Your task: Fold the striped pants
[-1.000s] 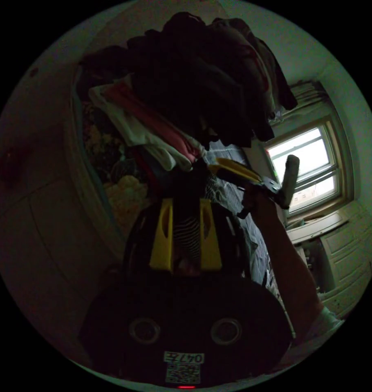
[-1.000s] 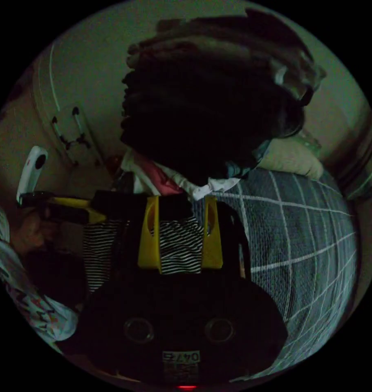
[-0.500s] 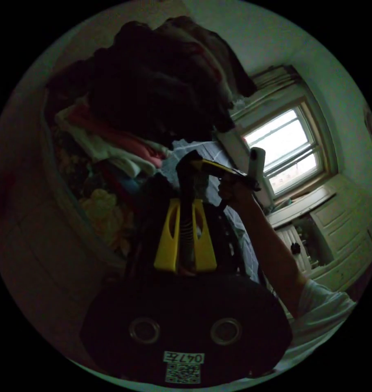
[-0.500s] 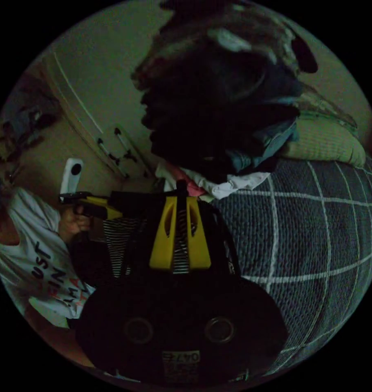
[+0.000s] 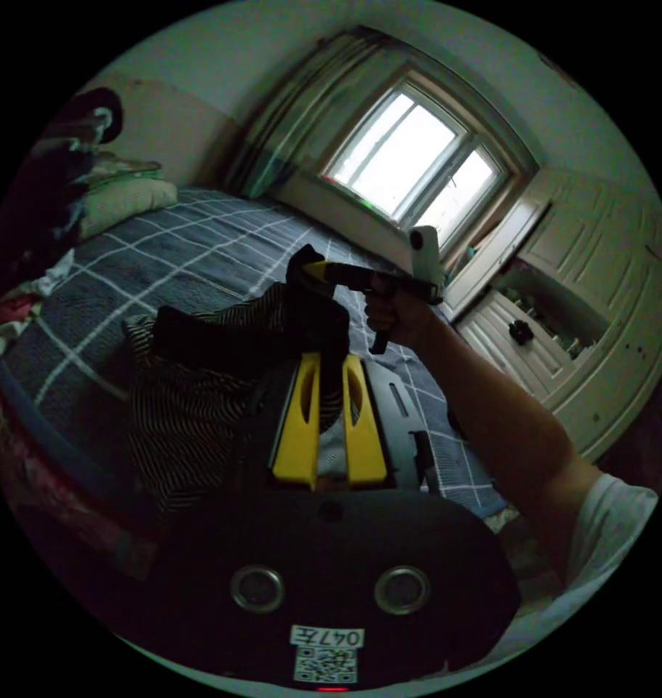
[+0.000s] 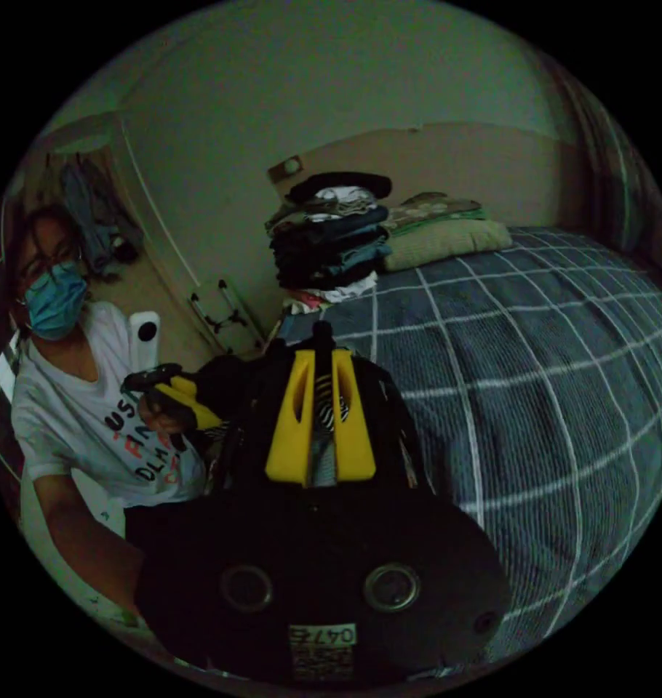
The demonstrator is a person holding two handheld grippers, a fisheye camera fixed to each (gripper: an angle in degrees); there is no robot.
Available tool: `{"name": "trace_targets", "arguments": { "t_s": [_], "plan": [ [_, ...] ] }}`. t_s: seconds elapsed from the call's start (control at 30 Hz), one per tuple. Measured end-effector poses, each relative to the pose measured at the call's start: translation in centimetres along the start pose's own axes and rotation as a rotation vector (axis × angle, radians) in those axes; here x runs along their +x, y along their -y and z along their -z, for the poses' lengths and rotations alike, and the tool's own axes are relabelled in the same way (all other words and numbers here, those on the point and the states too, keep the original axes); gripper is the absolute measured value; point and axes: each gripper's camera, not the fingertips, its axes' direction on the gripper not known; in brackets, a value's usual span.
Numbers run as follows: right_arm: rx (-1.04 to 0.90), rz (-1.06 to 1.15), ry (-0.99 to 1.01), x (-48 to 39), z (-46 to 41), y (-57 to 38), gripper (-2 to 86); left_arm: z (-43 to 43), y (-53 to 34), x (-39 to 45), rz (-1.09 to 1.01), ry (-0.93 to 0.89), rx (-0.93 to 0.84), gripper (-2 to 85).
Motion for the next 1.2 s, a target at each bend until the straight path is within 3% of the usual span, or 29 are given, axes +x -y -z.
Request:
{"name": "trace_targets", "arguments": {
  "t_s": [0.27, 0.37, 0.47, 0.57, 0.67, 0.83, 0.9, 1.0, 1.1, 1.13, 1.2],
  "plan": [
    [0.155, -0.254, -0.102, 5.5, 12.6, -17.5, 3.3, -14.3, -1.9, 11.7, -0.123, 0.054, -0.169, 9.7],
    [0.368, -0.375, -0.182, 5.9, 18.0, -24.0, 4.5, -17.6, -2.5, 14.3, -0.149, -0.035, -0.316, 12.8],
    [0.510, -0.399, -0.308, 3.1, 23.1, -27.9, 4.3, -16.2, -3.6, 17.6, -0.283, -0.111, -0.279, 13.4],
    [0.337, -0.296, -0.391, -2.2, 24.1, -26.3, 5.3, -12.6, -4.2, 18.4, -0.375, -0.270, -0.242, 13.1],
    [0.126, -0.214, -0.453, -7.9, 21.5, -24.7, 6.7, -10.0, -1.4, 15.4, -0.334, -0.328, -0.137, 11.7],
    [-0.033, -0.191, -0.592, -10.2, 18.8, -25.4, 7.0, -9.5, 3.6, 10.7, -0.380, -0.191, -0.107, 10.8],
    [-0.035, -0.203, -0.538, -8.9, 19.2, -24.4, 7.1, -10.0, 4.5, 10.0, -0.414, -0.180, -0.098, 11.0],
    [-0.124, -0.238, -0.502, -5.9, 19.0, -22.7, 7.1, -11.4, 4.2, 9.7, -0.423, -0.322, -0.128, 10.5],
    [-0.262, -0.269, -0.454, -3.3, 17.7, -23.0, 5.0, -14.0, 2.4, 11.5, -0.420, -0.608, -0.344, 9.4],
    [-0.297, -0.280, -0.411, -3.3, 17.5, -23.4, 3.4, -15.1, 1.9, 12.9, -0.465, -0.569, -0.452, 8.4],
    [-0.303, -0.265, -0.449, -5.0, 18.3, -23.8, 1.4, -16.0, 1.2, 14.6, -0.591, -0.246, -0.469, 6.0]
  ]
}}
